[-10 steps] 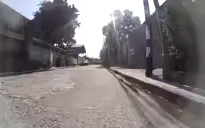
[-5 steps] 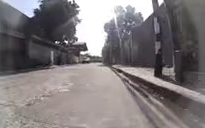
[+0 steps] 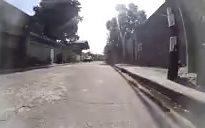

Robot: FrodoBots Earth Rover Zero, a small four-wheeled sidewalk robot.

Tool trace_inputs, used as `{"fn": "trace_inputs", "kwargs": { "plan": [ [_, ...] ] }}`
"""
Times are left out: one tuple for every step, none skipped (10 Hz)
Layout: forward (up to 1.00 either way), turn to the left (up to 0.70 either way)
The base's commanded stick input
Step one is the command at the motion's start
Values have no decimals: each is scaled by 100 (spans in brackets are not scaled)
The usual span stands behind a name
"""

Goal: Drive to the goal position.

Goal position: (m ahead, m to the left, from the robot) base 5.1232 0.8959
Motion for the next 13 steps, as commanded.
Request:
{"fn": "trace_inputs", "kwargs": {
  "plan": [
    [100,0],
    [100,0],
    [100,0],
    [100,0],
    [100,0],
    [100,0],
    [100,0],
    [100,0],
    [100,0],
    [100,0],
    [100,0],
    [100,0],
    [100,0]
  ]
}}
